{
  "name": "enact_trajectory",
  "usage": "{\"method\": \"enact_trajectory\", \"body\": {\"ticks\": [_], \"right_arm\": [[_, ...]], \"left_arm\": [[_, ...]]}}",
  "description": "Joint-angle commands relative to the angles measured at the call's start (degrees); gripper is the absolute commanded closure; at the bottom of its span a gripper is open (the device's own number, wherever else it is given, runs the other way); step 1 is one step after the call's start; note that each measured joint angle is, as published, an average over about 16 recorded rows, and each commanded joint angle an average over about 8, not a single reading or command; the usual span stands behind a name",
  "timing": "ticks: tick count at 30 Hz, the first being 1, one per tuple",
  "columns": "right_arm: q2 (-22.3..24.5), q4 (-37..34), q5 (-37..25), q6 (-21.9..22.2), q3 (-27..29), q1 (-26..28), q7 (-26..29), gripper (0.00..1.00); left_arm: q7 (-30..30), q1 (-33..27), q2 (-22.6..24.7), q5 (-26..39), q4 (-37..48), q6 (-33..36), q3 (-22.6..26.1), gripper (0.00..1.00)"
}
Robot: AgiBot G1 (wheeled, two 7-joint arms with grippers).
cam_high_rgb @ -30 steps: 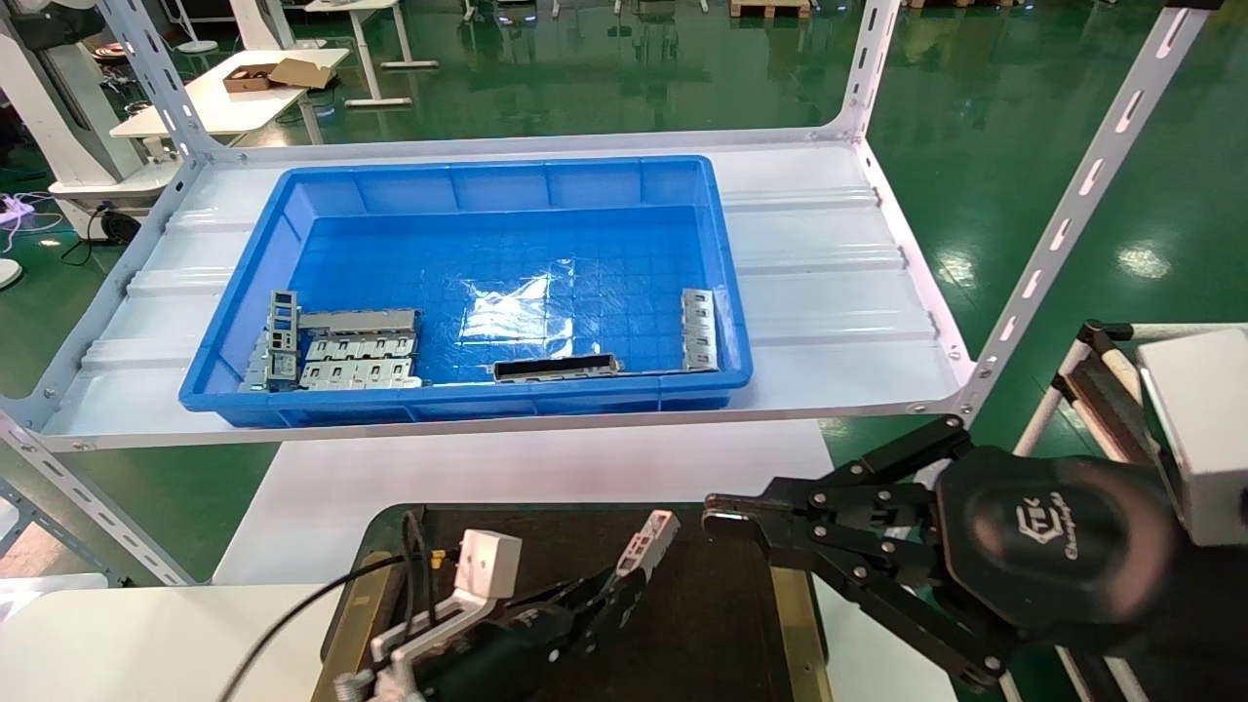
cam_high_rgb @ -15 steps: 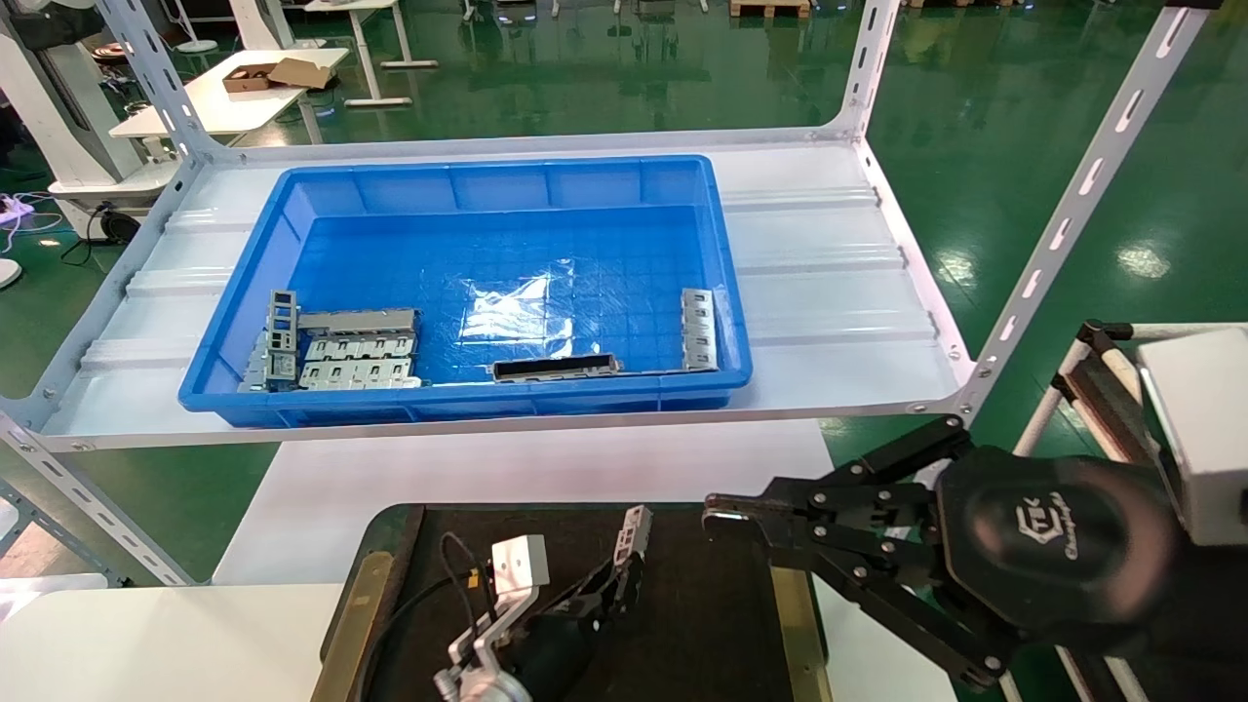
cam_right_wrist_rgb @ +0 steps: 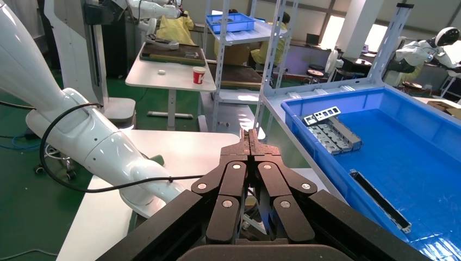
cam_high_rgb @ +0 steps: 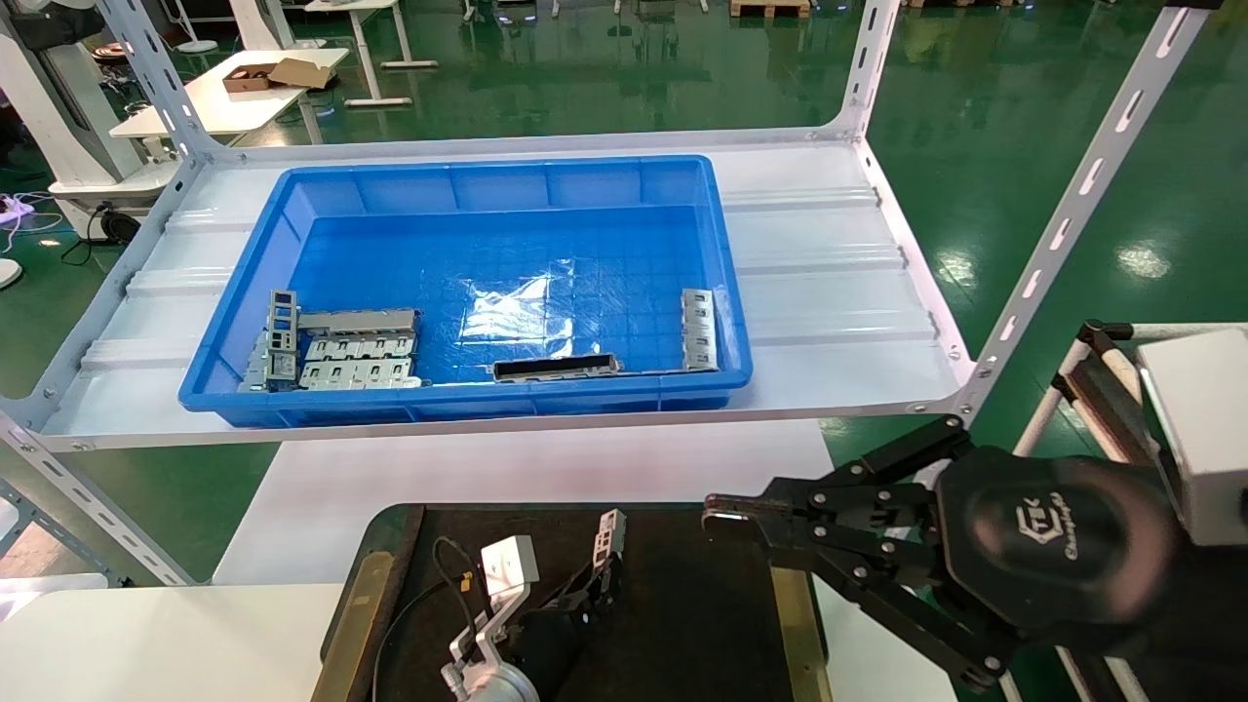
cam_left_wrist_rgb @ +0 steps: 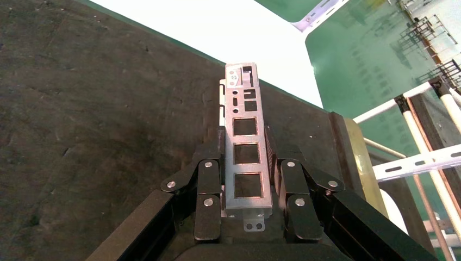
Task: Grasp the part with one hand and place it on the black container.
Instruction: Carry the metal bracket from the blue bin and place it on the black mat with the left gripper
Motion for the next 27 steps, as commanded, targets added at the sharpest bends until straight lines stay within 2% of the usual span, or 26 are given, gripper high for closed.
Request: {"method": "enact_trajectory", "body": {"ticks": [1,9,10,11,12,17,18,19,20,27], "right_arm": [[0.00,0.00,0.00,0.00,0.00,0.00,0.00,1.00],[0.01,0.00,0.01,0.01,-0.02,0.00,-0.01,1.00],[0.01,0.00,0.02,0.01,-0.02,0.01,-0.01,0.97],[0.01,0.00,0.02,0.01,-0.02,0.01,-0.01,0.89],[0.01,0.00,0.02,0.01,-0.03,0.01,-0.01,0.77],[0.01,0.00,0.02,0.02,-0.04,0.01,-0.02,0.14],[0.02,0.00,0.03,0.02,-0.04,0.01,-0.02,0.05],[0.02,0.00,0.03,0.02,-0.04,0.01,-0.02,0.00],[0.02,0.00,0.03,0.02,-0.04,0.01,-0.02,0.00],[0.02,0.00,0.04,0.02,-0.06,0.01,-0.03,0.00]], "left_arm": [[-0.49,-0.10,0.12,0.15,0.56,-0.08,0.08,1.00],[-2.53,-0.04,0.32,2.00,1.78,-0.70,0.89,1.00],[-2.83,-0.02,0.34,2.26,1.91,-0.87,1.05,0.99],[-3.14,-0.01,0.36,2.52,2.02,-1.05,1.22,0.94],[-3.47,0.00,0.37,2.75,2.11,-1.22,1.39,0.86],[-5.43,-0.08,0.44,3.76,2.43,-2.10,2.40,0.24],[-5.84,-0.12,0.46,3.94,2.48,-2.28,2.64,0.12],[-6.26,-0.16,0.47,4.14,2.52,-2.46,2.90,0.05],[-6.69,-0.21,0.49,4.34,2.55,-2.64,3.19,0.00],[-9.67,-0.67,0.49,5.88,2.29,-3.70,5.40,0.00]]}}
